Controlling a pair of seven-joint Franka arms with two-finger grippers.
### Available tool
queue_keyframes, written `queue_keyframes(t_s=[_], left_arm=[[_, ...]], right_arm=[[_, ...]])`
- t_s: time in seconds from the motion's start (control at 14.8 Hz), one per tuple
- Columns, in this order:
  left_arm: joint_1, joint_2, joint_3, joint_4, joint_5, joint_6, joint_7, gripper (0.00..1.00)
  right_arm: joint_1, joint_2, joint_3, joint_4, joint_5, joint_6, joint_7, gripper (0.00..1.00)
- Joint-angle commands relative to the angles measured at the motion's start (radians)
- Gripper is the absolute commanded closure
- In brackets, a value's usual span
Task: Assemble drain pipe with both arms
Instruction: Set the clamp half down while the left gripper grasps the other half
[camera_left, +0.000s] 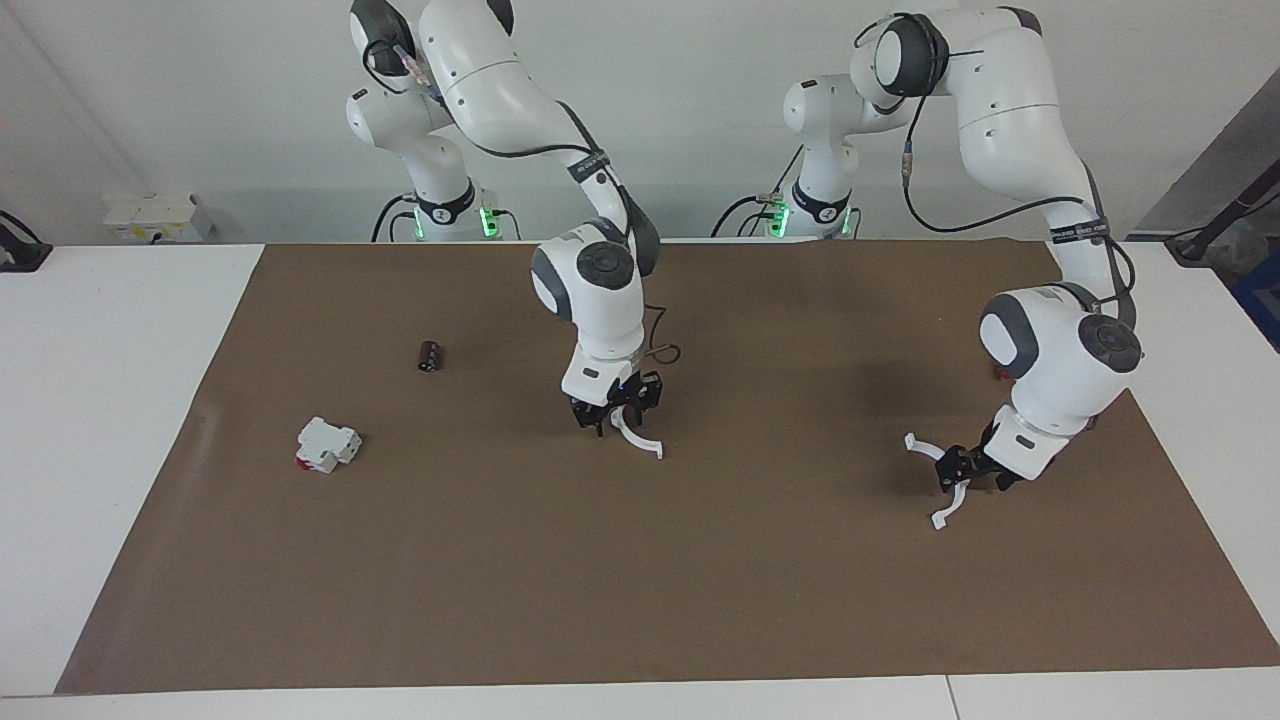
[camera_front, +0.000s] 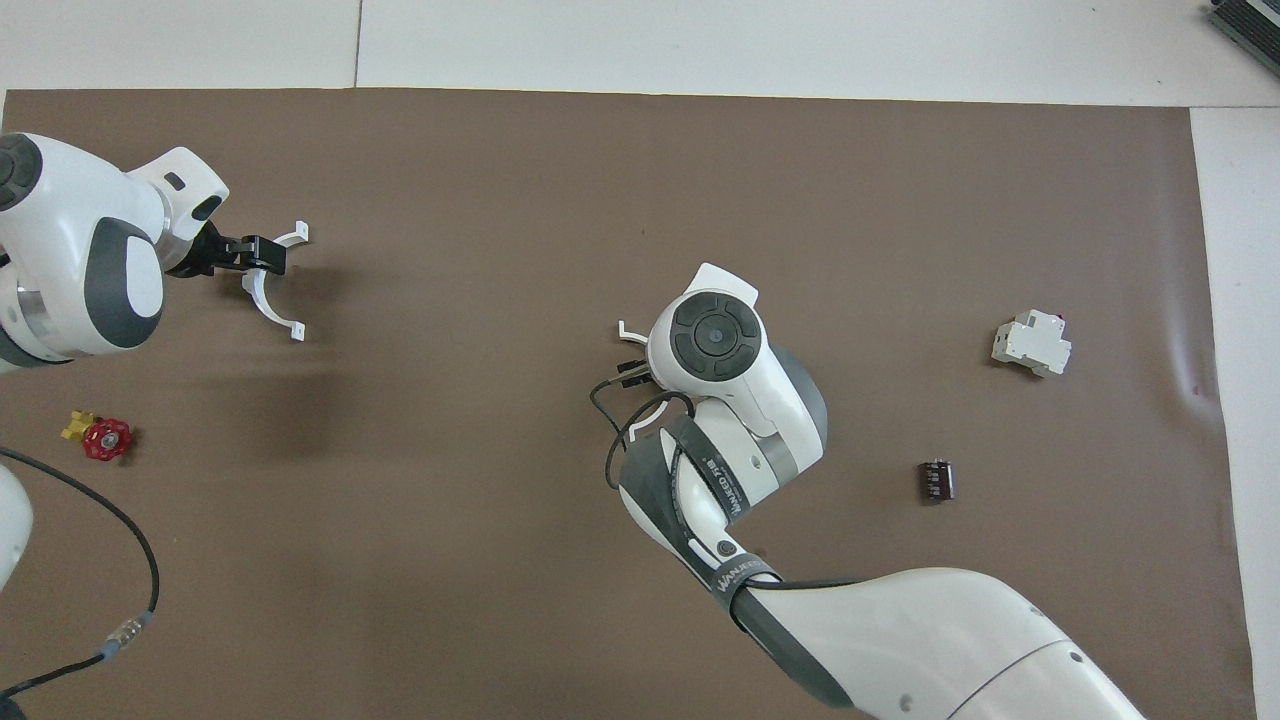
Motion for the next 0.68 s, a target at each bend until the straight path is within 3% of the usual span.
queue_keyframes(t_s=[0.0, 0.27, 0.61], left_arm=[[0.011, -0.033, -0.007, -0.056, -0.022, 0.032, 0.020, 0.05], [0.007, -0.037, -0.007, -0.061, -0.022, 0.026, 0.018, 0.10], [0.001, -0.040, -0.007, -0.061, -0.028, 0.021, 0.008, 0.50]], right_arm=[[-0.020, -0.078, 0.005, -0.013, -0.013, -0.009, 0.032, 0.00], [-0.123, -0.216, 0.005, -0.011, -0.008, -0.113, 0.026, 0.00], [-0.281, -0.345, -0.001, -0.011, -0.008, -0.207, 0.022, 0.00]])
